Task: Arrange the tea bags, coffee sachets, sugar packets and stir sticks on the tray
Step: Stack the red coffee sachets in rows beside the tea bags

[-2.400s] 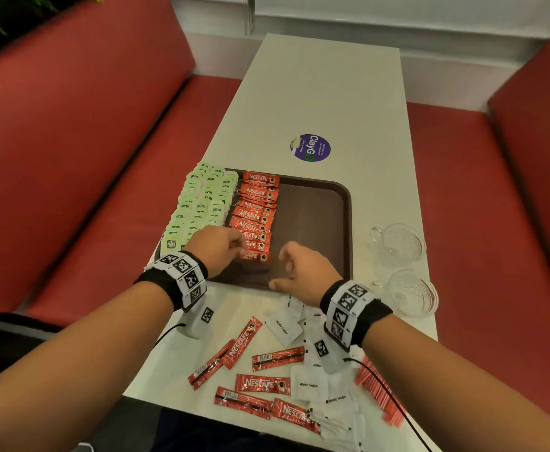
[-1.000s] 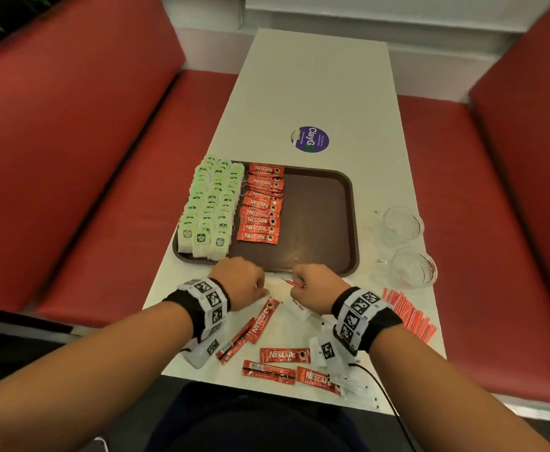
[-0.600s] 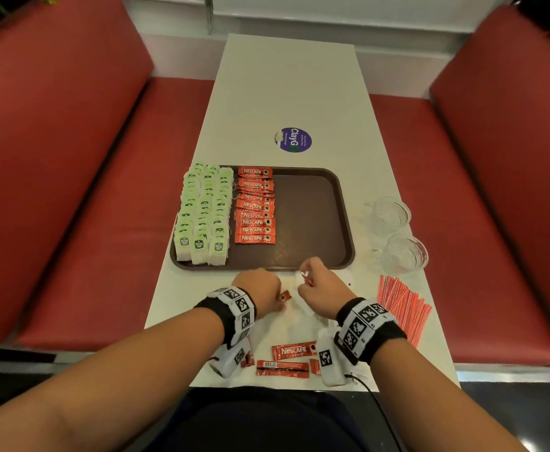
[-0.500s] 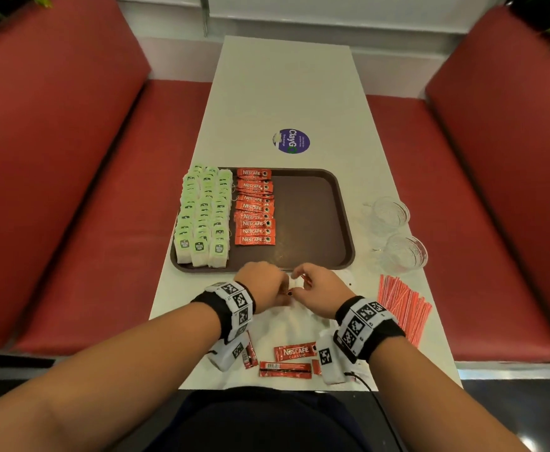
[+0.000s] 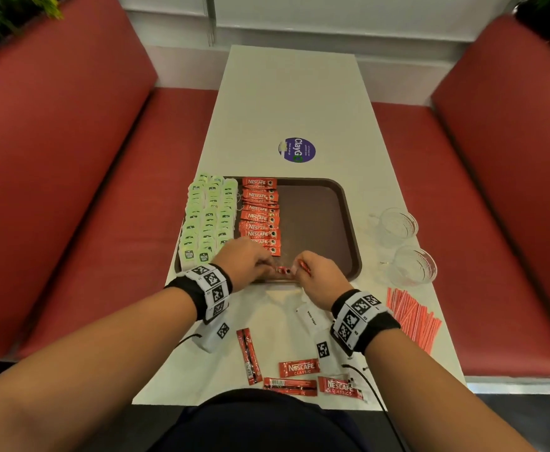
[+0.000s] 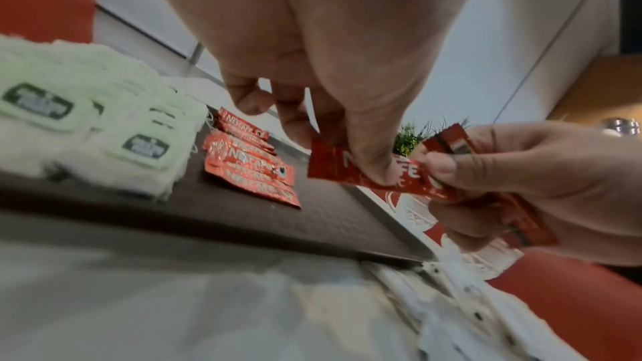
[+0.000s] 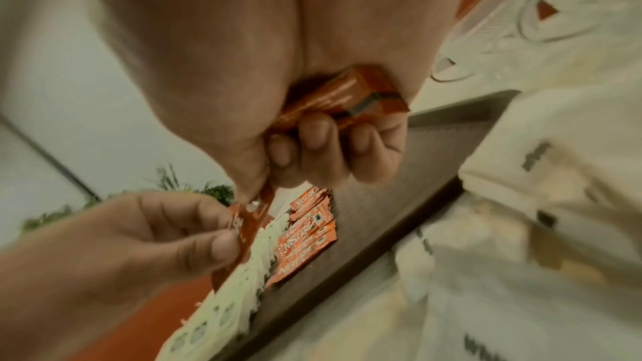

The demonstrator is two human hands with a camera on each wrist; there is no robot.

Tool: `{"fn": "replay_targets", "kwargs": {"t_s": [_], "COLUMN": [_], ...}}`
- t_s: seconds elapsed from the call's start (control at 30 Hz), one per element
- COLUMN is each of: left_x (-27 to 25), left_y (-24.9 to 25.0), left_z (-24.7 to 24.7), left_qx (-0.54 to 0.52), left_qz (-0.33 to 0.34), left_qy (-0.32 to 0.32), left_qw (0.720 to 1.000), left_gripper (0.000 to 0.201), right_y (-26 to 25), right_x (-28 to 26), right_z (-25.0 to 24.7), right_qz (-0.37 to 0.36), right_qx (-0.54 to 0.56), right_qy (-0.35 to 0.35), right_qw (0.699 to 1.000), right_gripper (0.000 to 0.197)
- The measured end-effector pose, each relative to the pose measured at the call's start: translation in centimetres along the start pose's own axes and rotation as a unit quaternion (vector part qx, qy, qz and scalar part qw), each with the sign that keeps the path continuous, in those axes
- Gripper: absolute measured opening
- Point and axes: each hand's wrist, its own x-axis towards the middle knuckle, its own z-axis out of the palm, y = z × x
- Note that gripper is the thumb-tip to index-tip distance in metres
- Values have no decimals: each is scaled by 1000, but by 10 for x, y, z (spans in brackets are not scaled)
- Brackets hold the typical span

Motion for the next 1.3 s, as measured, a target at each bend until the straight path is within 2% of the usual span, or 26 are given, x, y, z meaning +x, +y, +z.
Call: {"fn": "replay_targets", "kwargs": {"t_s": [0.07, 0.13, 0.23, 0.33, 0.43, 0.53, 0.6, 0.8, 0.97, 1.07, 1.13, 1.23, 1.3], "left_x": [9, 17, 24, 30, 33, 34, 35, 43, 49, 49, 48, 47, 44], "left_y": [-6, -13, -19, -22, -22, -21, -22, -22, -24, -17, -9, -3, -3], "left_z": [-1, 0, 9, 15, 17, 19, 21, 15, 13, 7, 1, -5, -6], "left_qx": [86, 149, 165, 171, 192, 199, 207, 209, 183, 85, 3, -12, -1], "left_qz": [-48, -102, -141, -147, -125, -103, -96, -90, -87, -39, 14, 88, 97], "left_qy": [2, -40, -86, -71, -52, -68, -75, -78, -47, 30, 64, 50, 39], "left_qw": [995, 983, 972, 972, 972, 972, 971, 971, 978, 995, 998, 995, 995], "left_gripper": [21, 23, 19, 18, 23, 23, 20, 20, 26, 38, 38, 25, 17], "right_y": [-3, -6, -6, -1, 2, 6, 9, 6, 1, 0, -2, -7, -10], "right_x": [4, 7, 7, 11, 18, 26, 28, 30, 30, 33, 36, 39, 41], "right_z": [-3, -8, -15, -18, -18, -16, -15, -16, -18, -19, -18, -16, -16], "right_qz": [25, 39, 51, 73, 74, 70, 75, 46, 88, 82, 72, 51, 32], "right_qx": [9, 14, 38, 74, 52, 17, 33, 18, 67, 60, 47, 51, 62], "right_qy": [7, 8, 7, 16, 21, 5, 1, -8, -35, -49, -69, -89, -87], "right_qw": [1000, 999, 998, 994, 996, 997, 997, 999, 993, 994, 994, 993, 994], "right_gripper": [12, 18, 25, 28, 28, 22, 14, 21, 3, 9, 9, 7, 5]}}
